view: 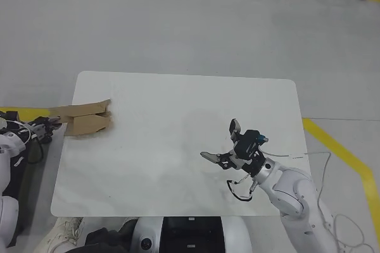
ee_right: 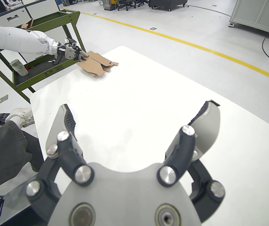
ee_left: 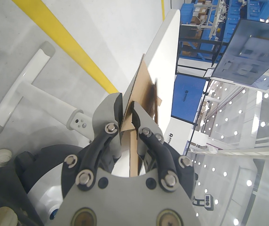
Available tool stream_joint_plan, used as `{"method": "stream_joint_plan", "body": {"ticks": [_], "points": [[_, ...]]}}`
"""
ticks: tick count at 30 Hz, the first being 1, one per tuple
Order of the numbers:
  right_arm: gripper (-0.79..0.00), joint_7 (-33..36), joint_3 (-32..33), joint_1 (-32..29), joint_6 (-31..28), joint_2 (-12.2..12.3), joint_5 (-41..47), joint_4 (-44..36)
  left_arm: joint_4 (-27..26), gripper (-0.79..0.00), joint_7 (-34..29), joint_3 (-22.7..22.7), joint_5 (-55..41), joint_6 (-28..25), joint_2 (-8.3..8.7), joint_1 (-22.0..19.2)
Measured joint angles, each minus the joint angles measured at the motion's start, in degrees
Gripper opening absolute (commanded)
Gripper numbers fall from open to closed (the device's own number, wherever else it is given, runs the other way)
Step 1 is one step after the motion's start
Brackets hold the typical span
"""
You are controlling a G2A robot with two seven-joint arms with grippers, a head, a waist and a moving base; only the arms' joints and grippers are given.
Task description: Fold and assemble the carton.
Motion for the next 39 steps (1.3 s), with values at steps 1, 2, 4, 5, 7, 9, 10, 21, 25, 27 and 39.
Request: {"method": "stream_joint_plan", "body": {"ticks": [1,2,4,5,7,9,10,21,25,27,39], "points": [[0.0,0.0,0.0,0.0,0.0,0.0,0.0,0.0,0.0,-0.785,0.06,-0.15,-0.11,-0.17,0.02,-0.06],[0.0,0.0,0.0,0.0,0.0,0.0,0.0,0.0,0.02,-0.785,0.13,-0.31,-0.24,-0.34,0.06,-0.12],[0.0,0.0,0.0,0.0,0.0,0.0,0.0,0.0,0.05,-0.785,0.24,-0.74,-0.65,-0.73,0.15,-0.26],[0.0,0.0,0.0,0.0,0.0,0.0,0.0,0.0,0.06,-0.785,0.24,-0.94,-0.87,-0.92,0.19,-0.31],[0.0,0.0,0.0,0.0,0.0,0.0,0.0,0.0,0.05,-0.785,0.23,-1.42,-1.31,-1.53,0.35,-0.45],[0.0,0.0,0.0,0.0,0.0,0.0,0.0,0.0,0.0,-0.785,-0.24,-2.02,-1.99,-2.35,0.57,-0.58],[0.0,0.0,0.0,0.0,0.0,0.0,0.0,0.0,-0.06,-0.785,-0.69,-2.32,-2.35,-2.83,0.7,-0.63],[0.0,0.0,0.0,0.0,0.0,0.0,0.0,0.0,-3.37,-0.785,-8.73,-6.15,-6.44,-11.02,2.76,-1.87],[0.0,0.0,0.0,0.0,0.0,0.0,0.0,0.0,-8.71,-0.785,-10.49,-6.45,-7.04,-9.57,3.16,-1.44],[0.0,0.0,0.0,0.0,0.0,0.0,0.0,0.0,-12.89,-0.785,-11.15,-6.24,-7.25,-8.89,3.33,-0.54],[0.0,0.0,0.0,0.0,0.0,0.0,0.0,0.0,-38.65,-0.785,-18.73,-4.0,-14.41,-1.34,4.39,5.62]]}}
